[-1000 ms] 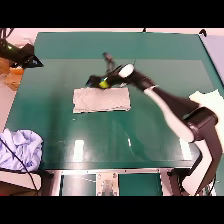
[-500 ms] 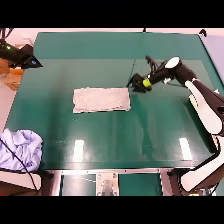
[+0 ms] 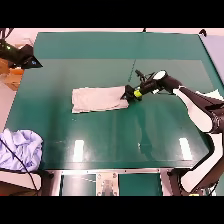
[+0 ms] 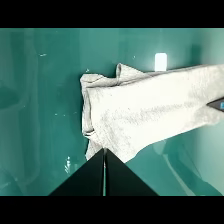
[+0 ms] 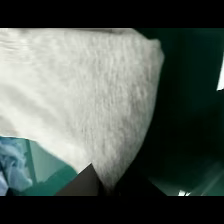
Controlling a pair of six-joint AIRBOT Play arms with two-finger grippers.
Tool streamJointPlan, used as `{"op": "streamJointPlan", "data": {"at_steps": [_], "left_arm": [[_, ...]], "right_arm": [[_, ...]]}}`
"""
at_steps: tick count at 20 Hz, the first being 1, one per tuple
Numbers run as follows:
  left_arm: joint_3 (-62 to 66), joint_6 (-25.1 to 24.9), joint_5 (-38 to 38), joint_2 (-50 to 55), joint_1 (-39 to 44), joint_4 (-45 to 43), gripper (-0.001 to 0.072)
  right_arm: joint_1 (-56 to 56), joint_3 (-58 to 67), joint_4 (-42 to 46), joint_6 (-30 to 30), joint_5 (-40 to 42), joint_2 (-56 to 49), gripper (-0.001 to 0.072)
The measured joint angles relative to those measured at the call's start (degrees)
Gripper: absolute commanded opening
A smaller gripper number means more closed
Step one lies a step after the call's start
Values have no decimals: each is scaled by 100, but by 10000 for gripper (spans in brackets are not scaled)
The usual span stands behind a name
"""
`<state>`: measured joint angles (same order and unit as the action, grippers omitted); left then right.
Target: Fold the shirts.
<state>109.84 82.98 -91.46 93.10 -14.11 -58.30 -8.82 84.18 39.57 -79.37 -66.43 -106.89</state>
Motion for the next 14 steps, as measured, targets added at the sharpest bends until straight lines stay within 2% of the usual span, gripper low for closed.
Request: {"op": "streamJointPlan", "data": {"at_steps": [6,10,14], "left_arm": [[0,9,-76,0,0,0,17],[0,7,-96,0,0,2,17],[0,7,-103,0,0,2,18]], "right_arm": [[1060,1521,363,-522,-758,761,12],[2461,2468,498,-909,-1325,1130,12],[4024,2887,553,-1150,-1609,1235,12]]}}
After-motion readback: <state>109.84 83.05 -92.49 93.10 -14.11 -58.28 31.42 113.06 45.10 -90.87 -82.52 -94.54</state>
